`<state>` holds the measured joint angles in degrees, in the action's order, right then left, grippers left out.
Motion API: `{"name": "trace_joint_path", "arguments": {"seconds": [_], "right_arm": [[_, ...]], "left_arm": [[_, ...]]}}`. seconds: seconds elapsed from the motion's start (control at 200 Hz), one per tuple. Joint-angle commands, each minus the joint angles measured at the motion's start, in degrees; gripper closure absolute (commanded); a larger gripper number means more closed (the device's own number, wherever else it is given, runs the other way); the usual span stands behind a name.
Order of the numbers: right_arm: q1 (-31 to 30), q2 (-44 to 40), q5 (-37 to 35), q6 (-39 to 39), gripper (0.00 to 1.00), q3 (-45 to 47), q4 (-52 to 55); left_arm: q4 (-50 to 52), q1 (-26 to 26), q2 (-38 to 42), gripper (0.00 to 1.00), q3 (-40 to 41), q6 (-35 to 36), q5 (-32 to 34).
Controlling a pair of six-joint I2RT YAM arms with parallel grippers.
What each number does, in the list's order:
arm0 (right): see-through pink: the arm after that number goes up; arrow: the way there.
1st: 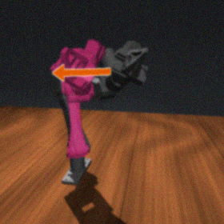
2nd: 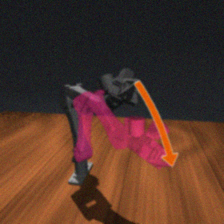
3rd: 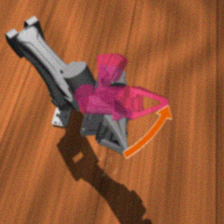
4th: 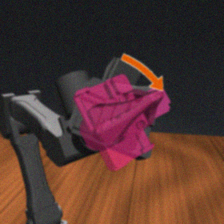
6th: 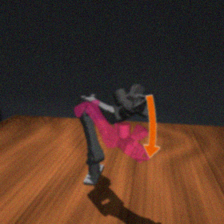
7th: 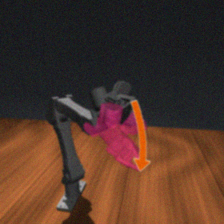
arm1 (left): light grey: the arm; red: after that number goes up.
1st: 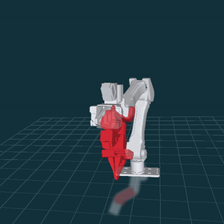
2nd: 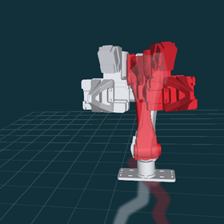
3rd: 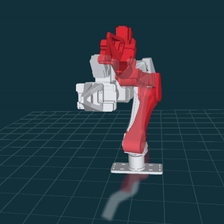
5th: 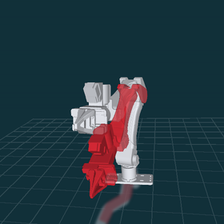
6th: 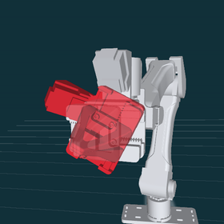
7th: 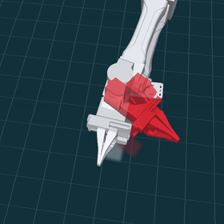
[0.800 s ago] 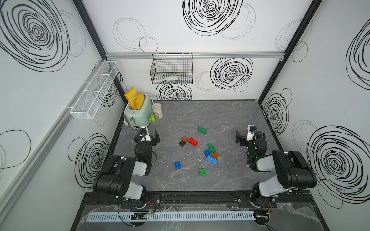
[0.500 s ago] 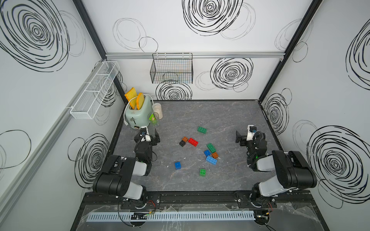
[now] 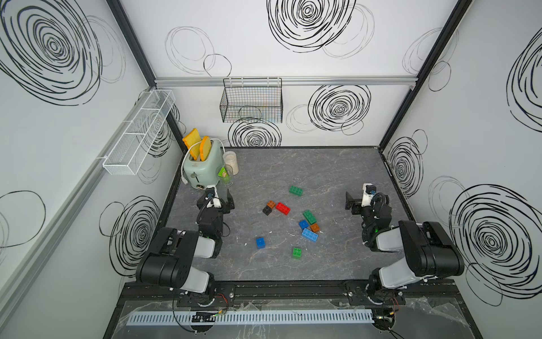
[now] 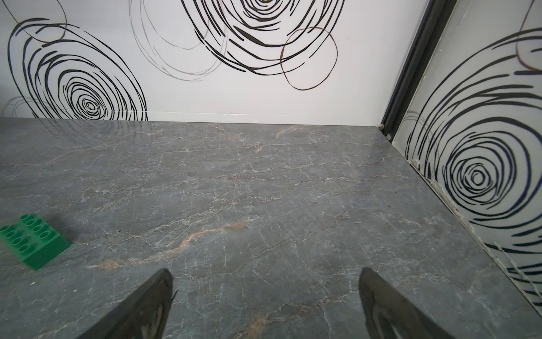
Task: Assemble the letter f with lego
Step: Move the lego brick at the center of the board.
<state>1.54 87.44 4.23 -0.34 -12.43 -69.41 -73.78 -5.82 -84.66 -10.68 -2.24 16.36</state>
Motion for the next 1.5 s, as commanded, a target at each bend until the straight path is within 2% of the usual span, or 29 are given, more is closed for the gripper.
{"name": "trace_joint_path", "arguments": {"seconds": [0.0,0.055,0.14,0.265,0.335,0.41,0.455,0.49,0.575,0.615,0.65,0.685,0.725,0.775,0.825,0.94,1.09,1.336,1.496], "right_arm": [[0.0,-3.3,-5.0,-1.7,0.01,-1.6,2.4],[-1.4,-6.8,-6.5,-0.4,0.01,-5.4,12.0],[-8.5,-10.2,-14.1,4.0,0.01,-10.1,20.5],[-17.3,-13.9,-16.9,-0.2,0.01,-15.1,27.9],[-20.9,-14.7,-17.4,-4.2,0.01,-19.5,35.4],[-23.4,-14.6,-15.8,-7.2,0.01,-24.4,42.9],[-24.0,-14.4,-15.2,-8.9,0.01,-26.3,46.0],[-23.8,-14.5,-15.3,-12.5,0.01,-27.1,47.7],[-20.4,-15.3,-16.0,-27.8,0.01,-26.6,50.8],[-17.1,-15.4,-10.4,-32.4,0.01,-25.5,50.7],[-14.1,-15.0,-1.8,-32.7,0.01,-24.3,47.8],[-12.7,-14.4,4.0,-32.1,0.01,-24.1,46.3],[-12.9,-14.1,5.3,-30.8,0.01,-25.8,49.7],[-14.7,-14.3,3.0,-29.5,0.01,-27.0,54.5],[-16.9,-15.5,3.1,-28.7,0.01,-25.5,54.4],[-26.6,-18.9,-4.0,-27.5,0.01,-21.6,53.5],[-32.3,-15.6,-3.6,-28.8,0.01,-24.6,64.9],[-36.7,-11.2,-0.4,-31.4,0.01,-21.4,69.6],[-38.3,-11.3,0.8,-33.8,0.01,-18.3,70.2]], "left_arm": [[5.8,-1.5,4.5,0.02,-3.3,2.0,2.7],[15.8,-2.4,7.5,0.02,-7.7,1.6,6.3],[31.0,-5.0,12.4,0.02,-14.0,0.0,12.1],[51.9,-15.3,19.5,0.02,-23.1,-1.4,18.4],[60.9,-22.0,22.0,0.02,-28.2,-3.2,18.5],[68.4,-26.8,24.5,0.02,-31.3,-7.3,16.5],[75.2,-28.0,25.7,0.02,-33.0,-15.9,15.8],[80.9,-27.8,26.3,0.02,-34.6,-21.3,11.9],[90.2,-28.5,26.9,0.02,-35.7,-28.9,6.5],[93.2,-29.7,27.1,0.02,-35.8,-31.4,5.7],[95.8,-30.8,27.3,0.02,-35.8,-34.0,5.8],[97.7,-31.2,27.6,0.02,-35.6,-36.0,4.0],[98.8,-31.4,28.1,0.02,-34.9,-37.0,0.9],[100.4,-32.0,28.7,0.02,-33.4,-38.6,-1.4],[101.9,-32.1,28.9,0.02,-31.9,-40.9,-4.4],[102.4,-32.2,27.2,0.02,-28.5,-44.9,-9.6],[98.8,-32.5,24.2,0.02,-24.2,-47.0,-14.5],[98.3,-37.6,21.3,0.01,-23.6,-48.9,-13.3],[97.2,-40.2,19.6,0.02,-22.3,-51.7,-12.6]]}}
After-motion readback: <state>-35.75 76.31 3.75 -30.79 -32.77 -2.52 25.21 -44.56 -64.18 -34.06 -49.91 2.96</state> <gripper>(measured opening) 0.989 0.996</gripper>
